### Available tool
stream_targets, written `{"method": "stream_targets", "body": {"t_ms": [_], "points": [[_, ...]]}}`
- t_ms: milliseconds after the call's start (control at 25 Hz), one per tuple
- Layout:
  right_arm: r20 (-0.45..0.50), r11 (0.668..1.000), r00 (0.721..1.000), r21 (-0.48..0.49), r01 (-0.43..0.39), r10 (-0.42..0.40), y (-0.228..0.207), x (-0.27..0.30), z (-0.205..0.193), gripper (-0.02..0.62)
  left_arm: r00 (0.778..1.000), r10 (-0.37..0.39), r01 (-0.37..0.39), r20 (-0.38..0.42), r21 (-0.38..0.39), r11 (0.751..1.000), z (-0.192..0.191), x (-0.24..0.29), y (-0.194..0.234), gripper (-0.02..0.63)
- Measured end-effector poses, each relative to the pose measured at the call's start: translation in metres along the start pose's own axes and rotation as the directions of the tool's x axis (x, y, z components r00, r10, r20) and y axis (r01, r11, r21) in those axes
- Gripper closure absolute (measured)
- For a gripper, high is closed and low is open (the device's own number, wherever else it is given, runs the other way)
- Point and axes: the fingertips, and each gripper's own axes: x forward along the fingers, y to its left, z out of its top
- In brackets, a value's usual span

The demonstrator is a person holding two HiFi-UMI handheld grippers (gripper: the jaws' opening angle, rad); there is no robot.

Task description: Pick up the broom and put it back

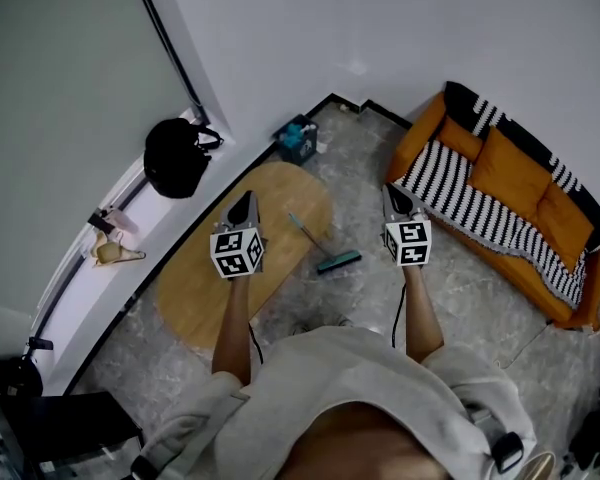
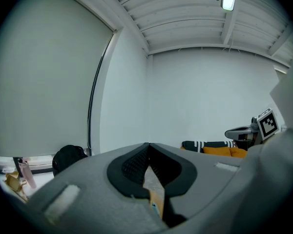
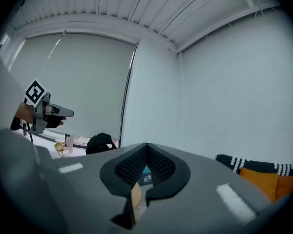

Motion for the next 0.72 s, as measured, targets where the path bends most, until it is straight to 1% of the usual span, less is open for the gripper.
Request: {"method": "stream_targets", "body": {"t_ms": [720], "points": [[-0.004,1.000,1.000,-0.015,-0.003,0.003,0.009,0.014,-0.001,0.595,1.000,-0.006,0.006,0.001,-0.002,1.000,0.002,0.004,0.010,0.606]]}}
